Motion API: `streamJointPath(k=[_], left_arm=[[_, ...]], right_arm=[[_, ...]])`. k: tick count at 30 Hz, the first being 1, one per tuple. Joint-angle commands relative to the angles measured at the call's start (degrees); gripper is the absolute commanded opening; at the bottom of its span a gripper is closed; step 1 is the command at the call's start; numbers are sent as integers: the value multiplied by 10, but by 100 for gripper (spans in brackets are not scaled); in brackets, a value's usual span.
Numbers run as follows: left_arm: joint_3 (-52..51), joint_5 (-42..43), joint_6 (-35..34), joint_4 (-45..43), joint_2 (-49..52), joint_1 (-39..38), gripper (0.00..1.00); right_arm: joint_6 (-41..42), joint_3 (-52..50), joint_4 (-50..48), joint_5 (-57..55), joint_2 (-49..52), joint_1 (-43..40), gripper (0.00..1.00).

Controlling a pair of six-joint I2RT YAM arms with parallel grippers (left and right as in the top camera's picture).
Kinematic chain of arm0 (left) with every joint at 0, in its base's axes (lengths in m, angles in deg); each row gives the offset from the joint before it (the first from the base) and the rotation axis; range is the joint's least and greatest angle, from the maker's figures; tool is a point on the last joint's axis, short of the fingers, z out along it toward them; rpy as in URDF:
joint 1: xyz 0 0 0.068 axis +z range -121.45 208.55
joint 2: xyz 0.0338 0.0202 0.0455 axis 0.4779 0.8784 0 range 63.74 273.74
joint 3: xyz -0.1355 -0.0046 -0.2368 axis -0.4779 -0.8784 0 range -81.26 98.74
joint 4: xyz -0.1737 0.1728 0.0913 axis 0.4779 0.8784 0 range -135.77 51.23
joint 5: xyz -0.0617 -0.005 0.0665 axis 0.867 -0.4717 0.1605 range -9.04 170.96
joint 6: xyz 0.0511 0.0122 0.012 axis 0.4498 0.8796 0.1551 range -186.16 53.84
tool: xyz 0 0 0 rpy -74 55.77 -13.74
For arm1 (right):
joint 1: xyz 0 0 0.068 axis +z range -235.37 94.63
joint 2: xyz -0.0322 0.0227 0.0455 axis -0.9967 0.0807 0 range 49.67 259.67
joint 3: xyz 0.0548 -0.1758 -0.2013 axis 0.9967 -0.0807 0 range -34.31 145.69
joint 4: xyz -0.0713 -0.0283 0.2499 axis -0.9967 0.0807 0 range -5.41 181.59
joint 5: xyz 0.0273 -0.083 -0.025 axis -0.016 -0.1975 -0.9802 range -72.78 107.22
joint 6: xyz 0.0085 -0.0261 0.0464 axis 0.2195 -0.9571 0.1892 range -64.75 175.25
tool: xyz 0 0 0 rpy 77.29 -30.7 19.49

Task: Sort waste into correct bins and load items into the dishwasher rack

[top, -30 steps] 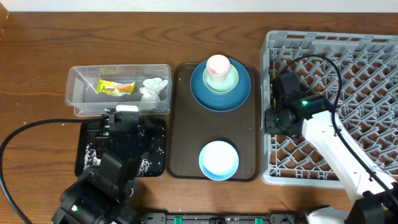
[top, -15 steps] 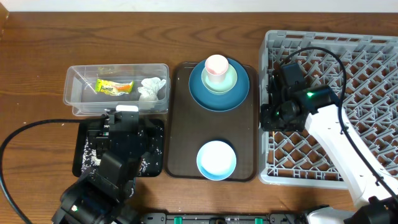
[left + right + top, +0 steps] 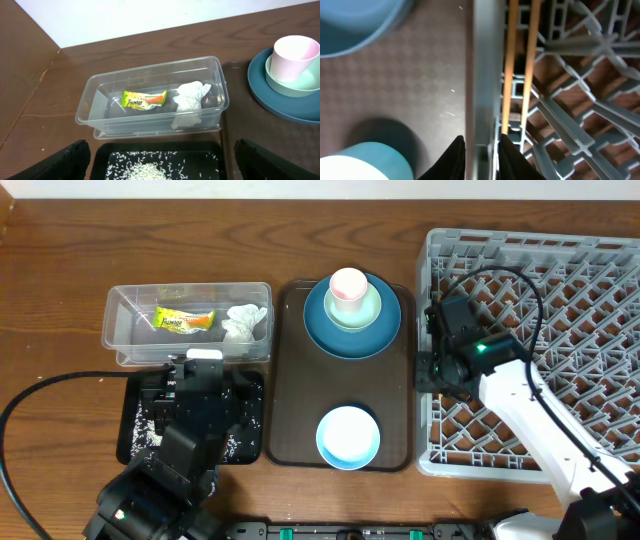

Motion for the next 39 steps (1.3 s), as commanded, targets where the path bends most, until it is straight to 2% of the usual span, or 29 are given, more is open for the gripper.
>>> streamJointPath(k=[1, 9, 26, 39], left_arm=[[16, -13, -9, 1, 1, -1, 95], [16, -13, -9, 1, 1, -1, 95], [16, -13, -9, 1, 1, -1, 95], [16, -13, -9, 1, 1, -1, 95]], right_arm=[[10, -4, -2, -28, -6, 2, 19], [-18, -4, 4, -54, -6, 1, 4], [-37, -4, 9, -108, -6, 0, 5], [-100, -4, 2, -107, -6, 1, 2]])
